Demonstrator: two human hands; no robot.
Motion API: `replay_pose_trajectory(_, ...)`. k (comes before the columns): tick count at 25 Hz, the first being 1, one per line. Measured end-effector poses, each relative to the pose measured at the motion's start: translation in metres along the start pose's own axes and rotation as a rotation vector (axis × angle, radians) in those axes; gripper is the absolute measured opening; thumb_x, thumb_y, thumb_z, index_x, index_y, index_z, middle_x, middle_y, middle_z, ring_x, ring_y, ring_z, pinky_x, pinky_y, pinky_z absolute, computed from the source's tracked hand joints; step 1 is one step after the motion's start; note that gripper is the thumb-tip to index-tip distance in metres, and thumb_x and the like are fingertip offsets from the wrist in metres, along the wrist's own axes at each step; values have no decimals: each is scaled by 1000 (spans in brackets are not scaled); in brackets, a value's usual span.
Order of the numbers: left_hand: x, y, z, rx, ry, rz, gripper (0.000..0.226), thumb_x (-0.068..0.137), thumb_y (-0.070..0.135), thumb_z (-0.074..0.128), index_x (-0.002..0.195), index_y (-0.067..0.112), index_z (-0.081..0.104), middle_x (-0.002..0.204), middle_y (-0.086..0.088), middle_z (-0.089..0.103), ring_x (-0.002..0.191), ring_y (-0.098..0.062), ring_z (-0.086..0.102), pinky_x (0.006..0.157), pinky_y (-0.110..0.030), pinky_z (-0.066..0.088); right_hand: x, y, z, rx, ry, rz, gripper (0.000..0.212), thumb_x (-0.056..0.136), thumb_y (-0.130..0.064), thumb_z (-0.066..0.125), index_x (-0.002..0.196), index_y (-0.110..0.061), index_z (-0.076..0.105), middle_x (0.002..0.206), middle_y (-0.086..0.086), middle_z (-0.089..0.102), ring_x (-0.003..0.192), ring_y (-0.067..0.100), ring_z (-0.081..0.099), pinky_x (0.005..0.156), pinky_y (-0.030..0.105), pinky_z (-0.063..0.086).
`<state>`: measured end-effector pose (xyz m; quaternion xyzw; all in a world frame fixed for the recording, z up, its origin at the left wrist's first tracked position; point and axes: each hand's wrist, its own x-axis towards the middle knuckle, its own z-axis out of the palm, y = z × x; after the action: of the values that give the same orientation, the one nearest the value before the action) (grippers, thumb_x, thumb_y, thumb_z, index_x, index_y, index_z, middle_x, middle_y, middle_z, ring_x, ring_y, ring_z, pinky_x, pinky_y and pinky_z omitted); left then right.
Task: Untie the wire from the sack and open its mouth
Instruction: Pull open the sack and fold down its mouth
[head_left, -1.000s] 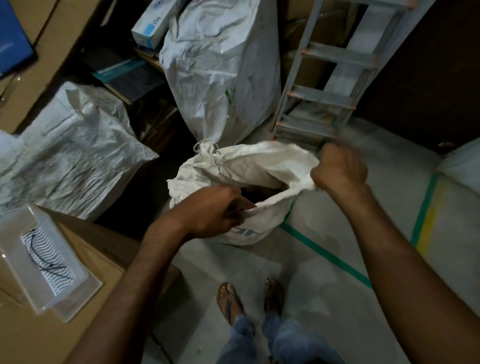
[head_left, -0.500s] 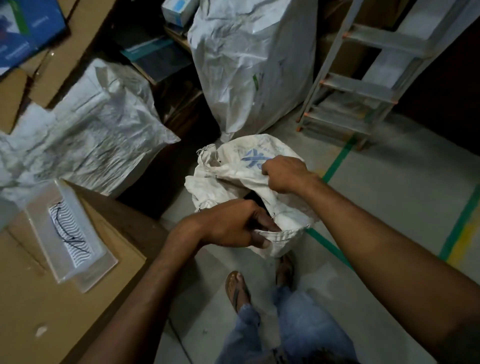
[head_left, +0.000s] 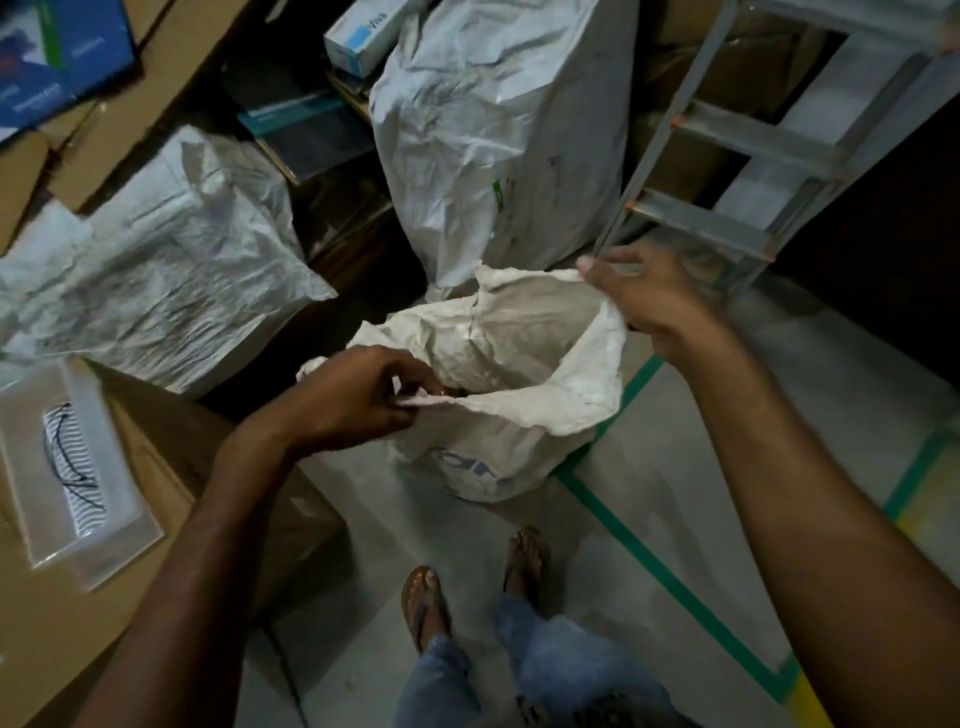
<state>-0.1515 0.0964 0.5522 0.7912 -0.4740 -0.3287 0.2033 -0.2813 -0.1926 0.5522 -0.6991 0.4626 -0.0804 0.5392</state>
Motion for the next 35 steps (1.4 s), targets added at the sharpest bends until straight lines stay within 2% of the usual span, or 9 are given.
replay_pose_trajectory(4,-12,10,20,228,328,-37,28,88,5,61,106,26,55,108,4,53,78,-27,58,65,-43,49,-17,21,-12,-593,177,-354,31,88,3,60,105,-23,56,137,5,44,95,25,59,73,32,44)
replay_pose_trajectory(8,-39,7,52,408,324,-116,22,95,11,51,109,27,46,117,0,59,70,-30,60,56,-41,49,-50,54,-19,-929,79,-527,26,82,3,65,75,-22,68,154,1,38,96,30,63,71,36,48)
replay_pose_trajectory(13,-55,12,74,531,299,-27,41,83,-1,53,107,32,56,129,8,65,79,-25,66,51,-31,38,-90,88,-12,-1137,-3,-654,41,76,3,74,105,-26,74,158,8,36,137,36,37,106,45,35)
replay_pose_trajectory(17,-63,19,92,371,390,-44,45,81,-5,49,105,31,61,122,8,67,82,-23,65,58,-39,50,-121,106,17,-843,-308,-719,73,77,8,68,138,-31,58,161,-3,36,146,22,36,110,43,44)
replay_pose_trajectory(21,-68,17,98,198,478,-45,53,83,-5,49,122,30,52,115,-1,71,86,-29,65,65,-45,52,-134,118,59,-699,-748,-440,94,89,-48,71,163,-34,15,170,-2,20,152,17,26,123,41,28)
replay_pose_trajectory(23,-70,12,94,121,435,-17,60,83,-5,50,130,32,52,128,4,68,105,-25,67,78,-46,55,-124,130,71,-908,-661,-506,108,84,-59,71,163,-35,1,169,0,17,149,21,32,115,43,35)
replay_pose_trajectory(26,-72,13,95,17,287,-107,50,88,19,52,131,44,59,133,17,64,115,-13,63,92,-41,53,-106,130,70,-1022,-302,-749,65,92,-25,64,152,-30,38,137,6,58,114,33,62,83,45,55)
replay_pose_trajectory(30,-66,24,96,-412,-34,-424,37,89,80,40,117,65,59,118,24,63,107,-5,58,92,-30,43,-97,128,53,-837,93,-952,42,84,-5,65,123,-19,67,117,4,67,98,30,65,60,38,53)
replay_pose_trajectory(35,-33,20,140,106,-116,-264,95,73,88,44,152,35,43,119,9,65,109,-14,61,90,-34,47,-111,144,50,-777,133,-1006,44,78,7,64,116,-14,71,115,4,69,92,28,65,58,38,52)
